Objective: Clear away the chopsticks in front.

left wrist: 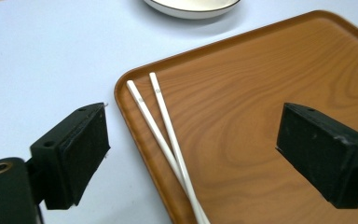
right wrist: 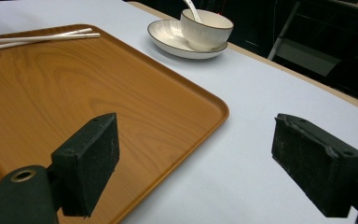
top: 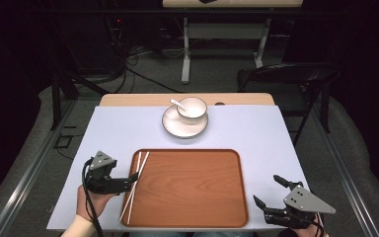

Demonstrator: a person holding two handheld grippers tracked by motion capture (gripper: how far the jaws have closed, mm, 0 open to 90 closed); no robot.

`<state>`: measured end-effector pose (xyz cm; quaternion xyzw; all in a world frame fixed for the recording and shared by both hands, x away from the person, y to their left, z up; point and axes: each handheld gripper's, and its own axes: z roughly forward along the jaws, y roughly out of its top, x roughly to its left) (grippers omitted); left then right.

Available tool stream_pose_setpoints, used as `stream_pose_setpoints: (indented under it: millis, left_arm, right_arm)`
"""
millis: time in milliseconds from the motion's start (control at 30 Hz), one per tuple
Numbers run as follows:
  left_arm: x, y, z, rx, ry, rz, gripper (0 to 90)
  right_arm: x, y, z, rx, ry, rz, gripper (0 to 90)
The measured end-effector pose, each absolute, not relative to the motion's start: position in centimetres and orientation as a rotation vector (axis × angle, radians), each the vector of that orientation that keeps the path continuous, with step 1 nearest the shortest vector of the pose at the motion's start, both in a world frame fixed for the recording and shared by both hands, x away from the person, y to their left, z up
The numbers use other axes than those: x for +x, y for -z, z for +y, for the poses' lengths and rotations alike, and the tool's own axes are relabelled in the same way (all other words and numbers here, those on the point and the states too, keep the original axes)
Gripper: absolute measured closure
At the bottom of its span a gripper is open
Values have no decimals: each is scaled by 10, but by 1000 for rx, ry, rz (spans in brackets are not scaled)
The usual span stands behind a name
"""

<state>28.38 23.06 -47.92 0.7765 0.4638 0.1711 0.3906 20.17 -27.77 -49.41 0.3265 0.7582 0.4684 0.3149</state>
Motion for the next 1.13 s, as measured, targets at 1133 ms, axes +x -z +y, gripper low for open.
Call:
stream_pose_setpoints:
  millis: [1133]
  left_arm:
    - [260, 517, 288, 1893, -428, 1322, 0]
  right_arm:
    - [202, 494, -278, 858, -1230, 2000, 143]
